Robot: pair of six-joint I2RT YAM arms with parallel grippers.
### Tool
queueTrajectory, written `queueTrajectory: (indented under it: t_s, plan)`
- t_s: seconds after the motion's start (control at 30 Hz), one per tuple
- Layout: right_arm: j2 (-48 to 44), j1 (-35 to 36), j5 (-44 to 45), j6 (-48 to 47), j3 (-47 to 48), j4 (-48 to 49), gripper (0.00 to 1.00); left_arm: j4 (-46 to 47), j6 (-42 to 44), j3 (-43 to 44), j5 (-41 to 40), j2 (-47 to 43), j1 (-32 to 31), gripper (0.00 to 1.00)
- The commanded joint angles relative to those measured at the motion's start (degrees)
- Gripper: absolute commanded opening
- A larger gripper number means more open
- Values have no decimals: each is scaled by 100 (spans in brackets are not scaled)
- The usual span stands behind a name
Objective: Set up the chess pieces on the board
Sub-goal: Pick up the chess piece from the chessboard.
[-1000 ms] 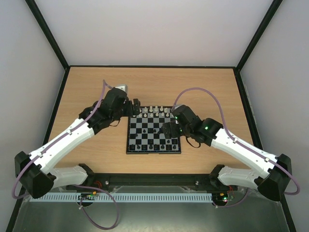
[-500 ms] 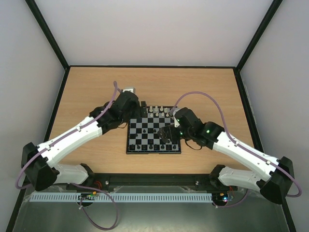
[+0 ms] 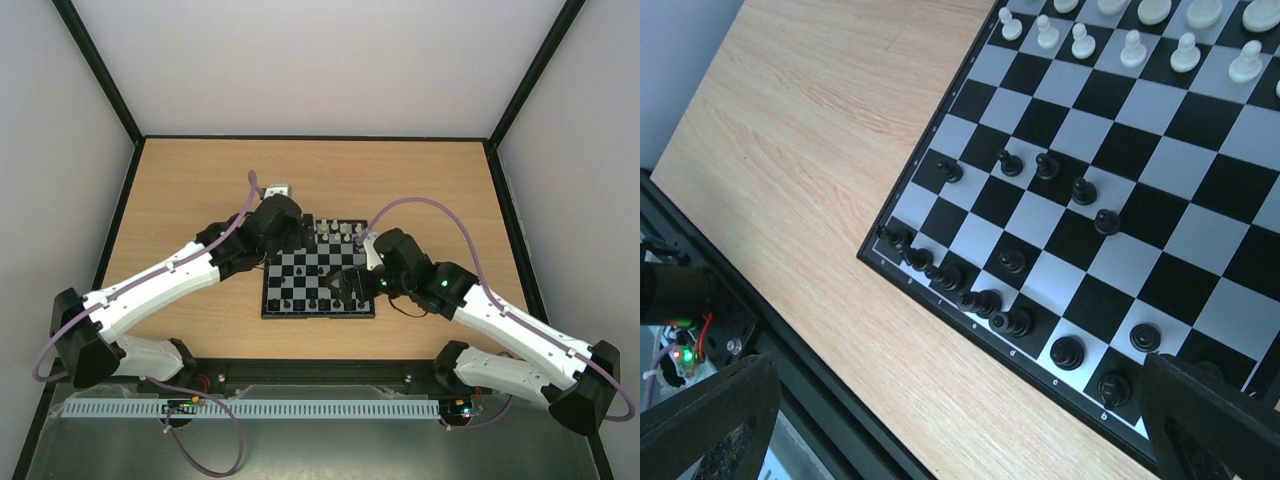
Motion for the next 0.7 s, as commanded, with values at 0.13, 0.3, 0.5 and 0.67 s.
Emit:
queueTrajectory:
  t_s: [0.13, 0.3, 0.5, 0.67]
  plan:
    - [-213, 18, 26, 11, -175, -23, 99, 148, 110, -10, 107, 321, -21, 100]
    - [-200, 20, 475, 34, -239, -60, 99, 261, 154, -79, -161, 133, -22, 99]
    - [-71, 19, 1040, 152, -246, -199, 99, 429, 262, -349, -256, 18, 182, 99]
    - [98, 18, 1531, 350, -211, -328, 99, 856, 486, -745, 485, -125, 679, 100]
